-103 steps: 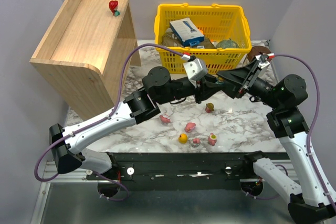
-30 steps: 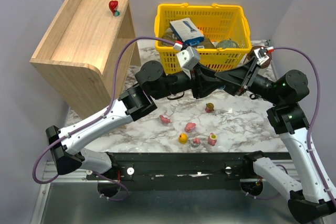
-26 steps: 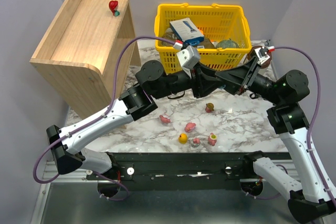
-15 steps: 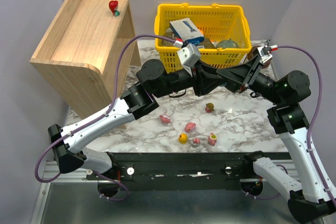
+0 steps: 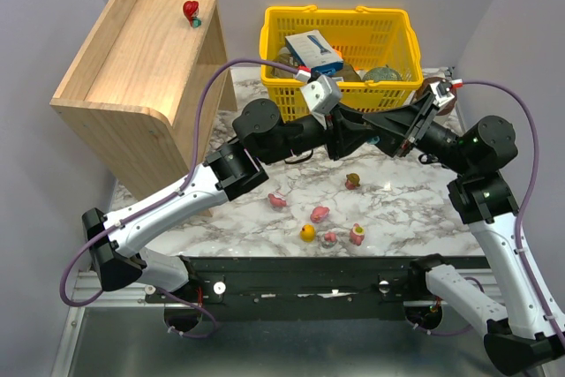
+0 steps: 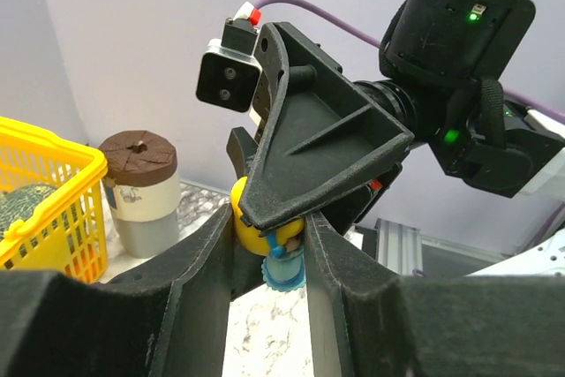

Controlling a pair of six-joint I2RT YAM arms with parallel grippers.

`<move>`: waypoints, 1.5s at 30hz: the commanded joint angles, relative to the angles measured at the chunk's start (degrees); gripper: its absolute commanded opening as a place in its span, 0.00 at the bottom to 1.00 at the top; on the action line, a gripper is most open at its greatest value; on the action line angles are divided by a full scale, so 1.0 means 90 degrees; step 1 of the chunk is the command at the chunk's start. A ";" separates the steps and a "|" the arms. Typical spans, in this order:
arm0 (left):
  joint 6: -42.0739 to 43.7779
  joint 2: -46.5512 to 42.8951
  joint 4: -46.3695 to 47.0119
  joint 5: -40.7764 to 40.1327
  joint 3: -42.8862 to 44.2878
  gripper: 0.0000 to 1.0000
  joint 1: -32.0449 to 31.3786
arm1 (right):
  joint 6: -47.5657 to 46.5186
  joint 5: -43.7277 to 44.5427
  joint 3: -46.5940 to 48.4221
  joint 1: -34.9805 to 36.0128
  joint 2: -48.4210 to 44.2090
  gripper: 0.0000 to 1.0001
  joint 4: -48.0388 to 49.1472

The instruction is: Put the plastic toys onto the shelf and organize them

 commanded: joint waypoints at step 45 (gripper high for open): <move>0.1418 -0.0449 -0.3330 -0.3117 0.2168 0.00 0.2344 | -0.0789 0.0256 -0.0112 -0.1196 0.0010 0.87 -0.0467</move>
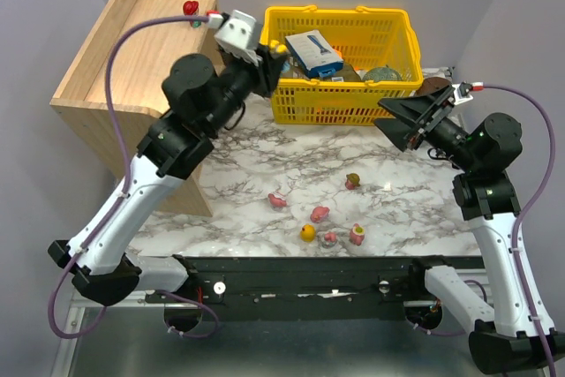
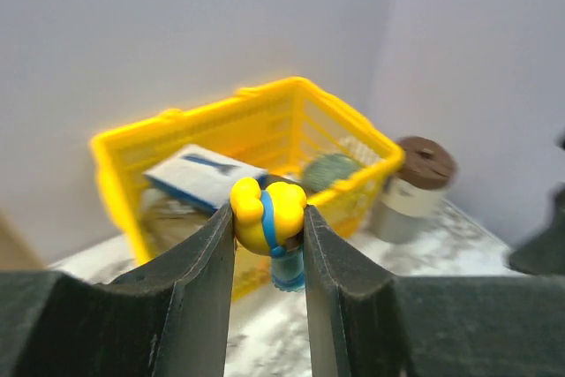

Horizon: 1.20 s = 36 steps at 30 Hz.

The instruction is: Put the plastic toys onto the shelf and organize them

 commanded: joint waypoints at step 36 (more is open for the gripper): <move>0.1344 0.0919 -0.1204 0.1748 0.1118 0.00 0.4326 | -0.2273 0.0118 0.0544 -0.0035 0.0779 0.86 -0.0491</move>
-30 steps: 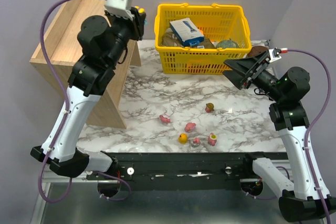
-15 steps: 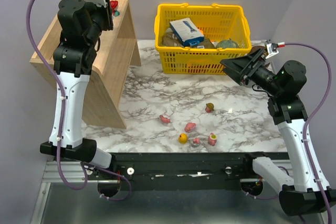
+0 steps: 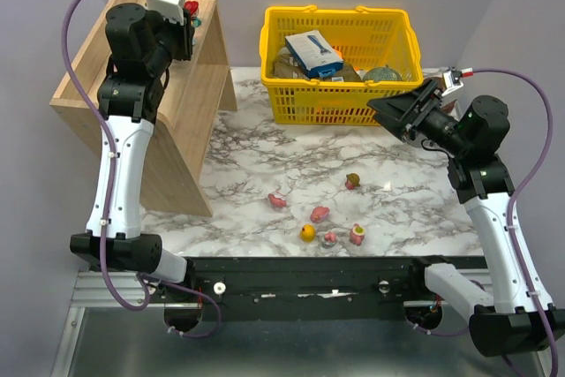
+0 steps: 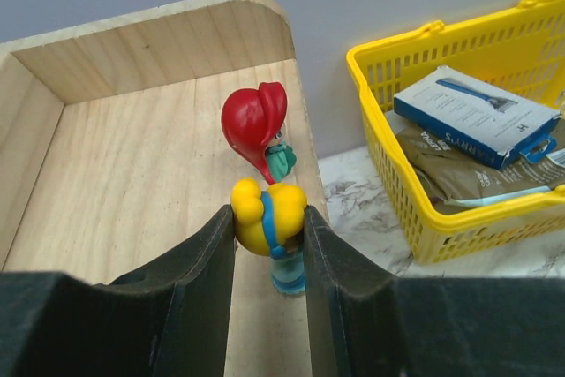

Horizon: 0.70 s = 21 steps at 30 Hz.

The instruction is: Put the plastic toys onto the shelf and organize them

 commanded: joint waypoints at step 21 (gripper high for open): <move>0.0154 -0.1017 0.2376 -0.0129 -0.2292 0.05 0.0042 | -0.0192 0.0113 0.0214 -0.0025 0.0200 0.86 -0.0051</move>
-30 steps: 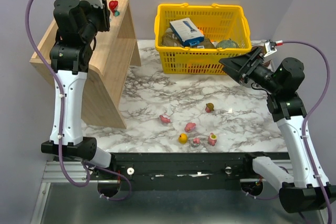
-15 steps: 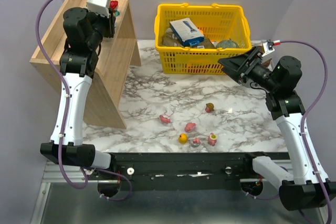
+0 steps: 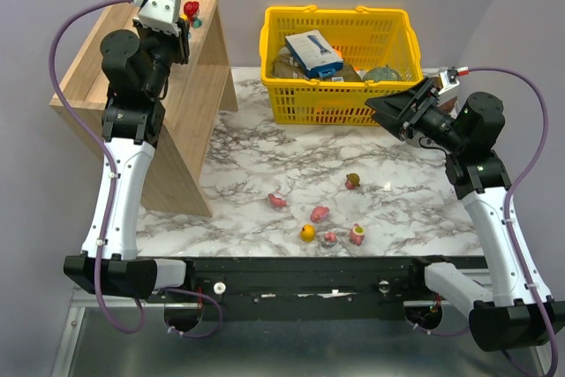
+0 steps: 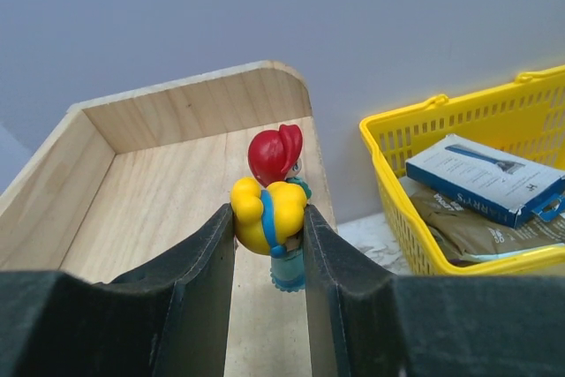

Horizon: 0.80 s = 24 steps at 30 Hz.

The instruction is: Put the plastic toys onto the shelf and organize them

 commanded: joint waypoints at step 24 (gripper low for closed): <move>0.0135 0.0673 -0.1070 0.0074 0.0651 0.06 0.0040 | -0.0065 0.0123 0.0233 -0.0032 0.0066 0.86 -0.0027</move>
